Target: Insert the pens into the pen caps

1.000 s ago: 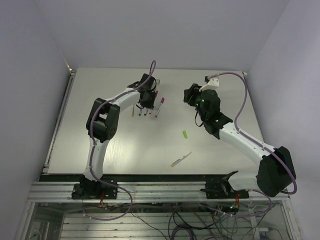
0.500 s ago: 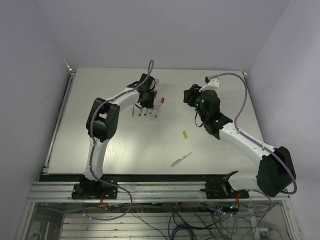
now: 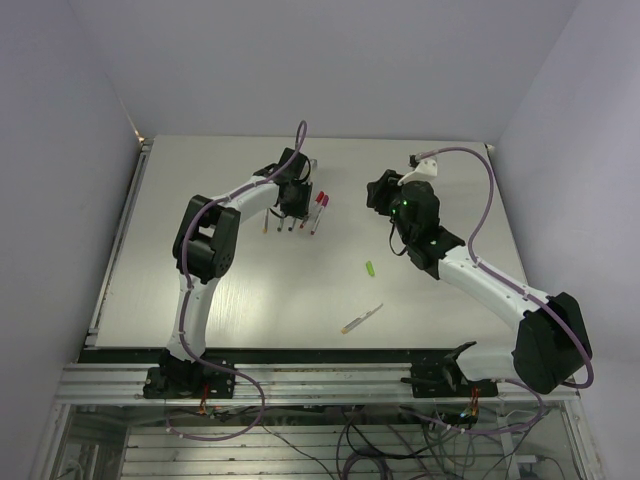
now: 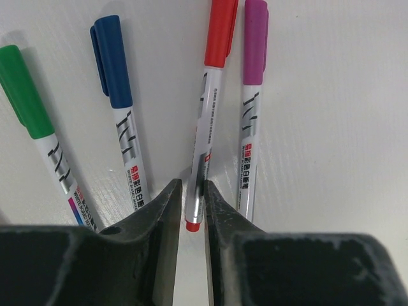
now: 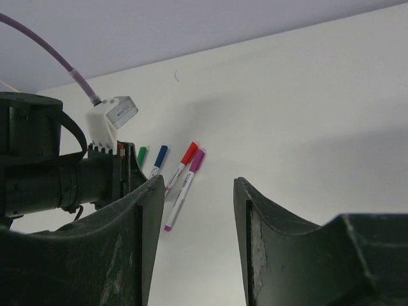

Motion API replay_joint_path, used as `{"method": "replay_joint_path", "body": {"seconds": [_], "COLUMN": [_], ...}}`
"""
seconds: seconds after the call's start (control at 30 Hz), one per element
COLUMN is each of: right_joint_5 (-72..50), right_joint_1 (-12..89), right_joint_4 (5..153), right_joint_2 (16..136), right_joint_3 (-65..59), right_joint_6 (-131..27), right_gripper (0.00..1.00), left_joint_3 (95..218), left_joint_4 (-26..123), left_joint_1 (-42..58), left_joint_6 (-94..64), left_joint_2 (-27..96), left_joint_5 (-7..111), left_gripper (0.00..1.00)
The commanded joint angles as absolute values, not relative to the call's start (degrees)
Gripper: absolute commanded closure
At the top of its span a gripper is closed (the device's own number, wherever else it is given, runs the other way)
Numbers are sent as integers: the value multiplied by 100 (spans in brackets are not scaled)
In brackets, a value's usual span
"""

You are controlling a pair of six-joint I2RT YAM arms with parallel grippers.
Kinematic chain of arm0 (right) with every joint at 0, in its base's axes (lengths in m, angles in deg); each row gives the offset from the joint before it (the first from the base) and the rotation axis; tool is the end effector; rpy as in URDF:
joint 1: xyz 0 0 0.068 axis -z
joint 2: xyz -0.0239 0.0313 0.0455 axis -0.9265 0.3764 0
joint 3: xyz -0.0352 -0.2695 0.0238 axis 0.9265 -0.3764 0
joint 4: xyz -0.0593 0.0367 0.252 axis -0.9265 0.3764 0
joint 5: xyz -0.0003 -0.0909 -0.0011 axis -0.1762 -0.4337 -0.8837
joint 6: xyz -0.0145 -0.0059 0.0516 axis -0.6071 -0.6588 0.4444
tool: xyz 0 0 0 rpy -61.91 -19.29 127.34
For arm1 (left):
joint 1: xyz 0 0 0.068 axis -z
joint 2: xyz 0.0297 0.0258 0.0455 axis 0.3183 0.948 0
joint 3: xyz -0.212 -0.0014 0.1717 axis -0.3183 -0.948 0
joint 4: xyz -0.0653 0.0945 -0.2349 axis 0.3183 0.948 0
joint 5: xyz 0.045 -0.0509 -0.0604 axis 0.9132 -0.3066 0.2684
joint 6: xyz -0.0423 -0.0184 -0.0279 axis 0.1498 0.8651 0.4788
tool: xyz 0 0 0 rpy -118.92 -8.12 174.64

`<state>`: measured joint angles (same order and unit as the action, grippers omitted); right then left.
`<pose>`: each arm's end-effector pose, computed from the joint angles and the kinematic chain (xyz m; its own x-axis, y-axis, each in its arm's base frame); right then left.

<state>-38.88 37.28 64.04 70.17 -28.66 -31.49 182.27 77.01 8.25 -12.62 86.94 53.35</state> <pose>0.2697 0.1449 0.2986 -0.2258 0.3673 -0.9023 -0.0856 0.9151 0.3940 0.4301 -0.2222 0.1624 -0.8440 0.1491 -0.5153 0.3064 0.9225 -0.2349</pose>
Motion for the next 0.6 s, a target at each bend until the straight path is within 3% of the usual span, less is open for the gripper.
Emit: {"method": "replay_joint_path", "body": {"seconds": [0.0,0.4,0.57], "right_joint_5": [-3889,-4047,-4535], "right_joint_1": [3731,3730,3746], "right_joint_4": [6444,6416,6756], "right_joint_2": [6937,6909,6937], "right_joint_3": [-2936,-3059,-3026], "right_joint_6": [-3110,-3093,-2810], "right_gripper": [54,54,55], "left_joint_3": [18163,18206,17742], "left_joint_4": [7481,7439,7254], "left_joint_1": [781,781,825], "left_joint_6": [-1186,-1234,-1613], "left_joint_2": [8544,7673,7214], "left_joint_5": [5148,5121,4389], "left_gripper": [70,69,70]}}
